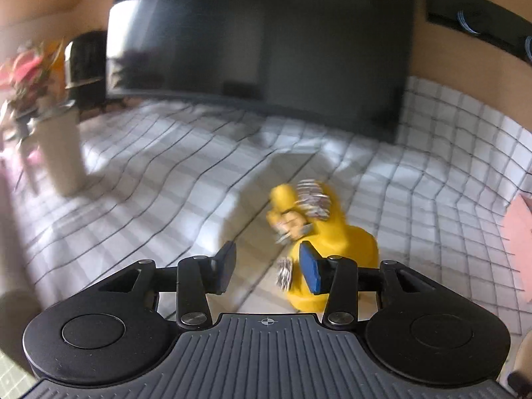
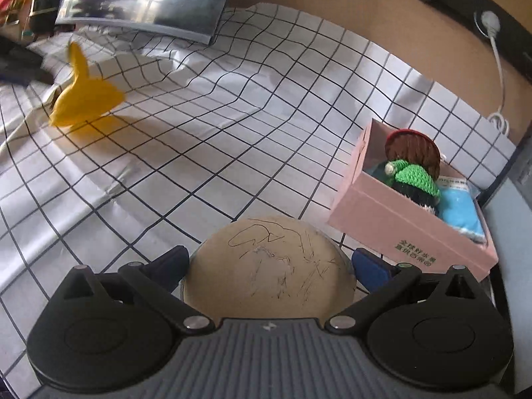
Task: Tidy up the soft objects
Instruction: 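Grasp the round beige compact with the right gripper while the left gripper grasps the yellow duck, then carry the compact with the right gripper while the left gripper carries the duck into the pink box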
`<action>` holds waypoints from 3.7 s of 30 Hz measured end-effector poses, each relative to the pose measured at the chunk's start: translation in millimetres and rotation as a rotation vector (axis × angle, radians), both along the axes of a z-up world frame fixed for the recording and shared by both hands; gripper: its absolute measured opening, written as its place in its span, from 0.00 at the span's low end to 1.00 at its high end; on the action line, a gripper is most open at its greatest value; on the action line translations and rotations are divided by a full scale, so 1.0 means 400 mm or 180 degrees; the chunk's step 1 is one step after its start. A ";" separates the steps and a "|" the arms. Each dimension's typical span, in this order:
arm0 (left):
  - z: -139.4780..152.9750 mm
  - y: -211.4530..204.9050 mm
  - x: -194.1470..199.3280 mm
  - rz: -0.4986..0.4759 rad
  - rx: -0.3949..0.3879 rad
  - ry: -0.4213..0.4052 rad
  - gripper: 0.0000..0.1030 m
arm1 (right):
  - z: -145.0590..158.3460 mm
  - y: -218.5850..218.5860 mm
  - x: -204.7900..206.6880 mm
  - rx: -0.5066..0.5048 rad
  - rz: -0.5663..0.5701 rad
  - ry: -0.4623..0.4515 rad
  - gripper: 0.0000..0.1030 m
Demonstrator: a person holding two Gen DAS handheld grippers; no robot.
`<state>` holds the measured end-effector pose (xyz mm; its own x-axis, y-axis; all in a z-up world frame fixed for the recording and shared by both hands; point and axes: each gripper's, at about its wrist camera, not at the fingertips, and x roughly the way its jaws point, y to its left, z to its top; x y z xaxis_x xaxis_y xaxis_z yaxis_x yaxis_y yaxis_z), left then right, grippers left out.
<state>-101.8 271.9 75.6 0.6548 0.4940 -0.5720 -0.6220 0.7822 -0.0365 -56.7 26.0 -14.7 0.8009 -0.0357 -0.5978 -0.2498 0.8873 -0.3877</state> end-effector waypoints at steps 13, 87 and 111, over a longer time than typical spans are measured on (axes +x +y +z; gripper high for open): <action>-0.038 -0.141 0.036 -0.0627 -0.0327 -0.0023 0.45 | -0.010 -0.012 -0.010 0.0115 -0.0030 -0.0101 1.00; 0.305 -0.474 0.346 -0.3557 -0.0103 -0.1166 0.18 | 0.196 -0.320 -0.187 0.0858 -0.0883 -0.0423 0.96; 0.096 -0.572 0.624 -0.3242 -0.0596 -0.0604 0.25 | 0.196 -0.390 -0.094 0.0791 -0.0929 -0.0430 0.96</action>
